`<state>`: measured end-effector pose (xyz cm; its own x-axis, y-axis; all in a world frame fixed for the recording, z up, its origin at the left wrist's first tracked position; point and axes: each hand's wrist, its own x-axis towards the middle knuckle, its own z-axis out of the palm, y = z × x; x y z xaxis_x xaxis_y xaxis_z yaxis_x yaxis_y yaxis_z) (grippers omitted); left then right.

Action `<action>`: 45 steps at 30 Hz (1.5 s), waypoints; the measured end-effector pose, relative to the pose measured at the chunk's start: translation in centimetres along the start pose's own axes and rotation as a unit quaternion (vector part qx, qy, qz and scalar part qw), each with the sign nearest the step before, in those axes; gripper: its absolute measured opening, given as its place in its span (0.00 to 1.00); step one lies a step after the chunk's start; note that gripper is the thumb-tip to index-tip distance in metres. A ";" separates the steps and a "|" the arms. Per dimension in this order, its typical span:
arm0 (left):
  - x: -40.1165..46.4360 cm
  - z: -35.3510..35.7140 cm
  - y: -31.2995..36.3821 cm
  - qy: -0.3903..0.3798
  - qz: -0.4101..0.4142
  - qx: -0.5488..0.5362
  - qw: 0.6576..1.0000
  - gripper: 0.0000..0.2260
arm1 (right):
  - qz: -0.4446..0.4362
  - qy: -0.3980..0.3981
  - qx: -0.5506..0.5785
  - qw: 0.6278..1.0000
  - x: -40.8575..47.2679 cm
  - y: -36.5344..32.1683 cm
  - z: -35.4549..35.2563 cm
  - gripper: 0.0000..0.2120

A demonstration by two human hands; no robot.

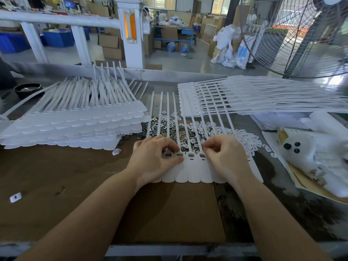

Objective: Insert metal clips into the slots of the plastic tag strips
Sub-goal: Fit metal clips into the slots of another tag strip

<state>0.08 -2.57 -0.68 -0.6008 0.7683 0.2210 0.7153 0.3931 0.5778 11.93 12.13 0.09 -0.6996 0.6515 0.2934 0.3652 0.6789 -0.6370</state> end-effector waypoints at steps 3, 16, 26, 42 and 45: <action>0.5 -0.4 0.2 -0.021 -0.016 -0.010 1.000 0.04 | -0.057 0.040 -0.049 0.996 -0.4 0.1 0.9 0.05; 4.9 -0.3 0.5 -0.012 -0.094 0.120 0.988 0.12 | -0.082 0.030 -0.094 0.992 -0.4 0.6 1.2 0.06; 4.8 0.3 1.2 0.043 -0.115 0.111 0.986 0.07 | -0.083 0.025 -0.087 0.992 -0.4 0.5 1.2 0.06; 2.7 2.0 3.2 0.052 -0.013 -0.112 0.992 0.05 | -0.076 0.054 0.092 0.991 -0.7 0.5 0.6 0.06; 2.3 2.0 3.9 0.047 0.010 -0.137 0.989 0.05 | -0.046 0.016 0.195 0.980 -0.8 0.3 0.1 0.07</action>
<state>2.21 1.75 0.46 -0.6282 0.7182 0.2993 0.6111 0.2174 0.7611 12.52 11.82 -0.40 -0.6966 0.6086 0.3800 0.0347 0.5576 -0.8294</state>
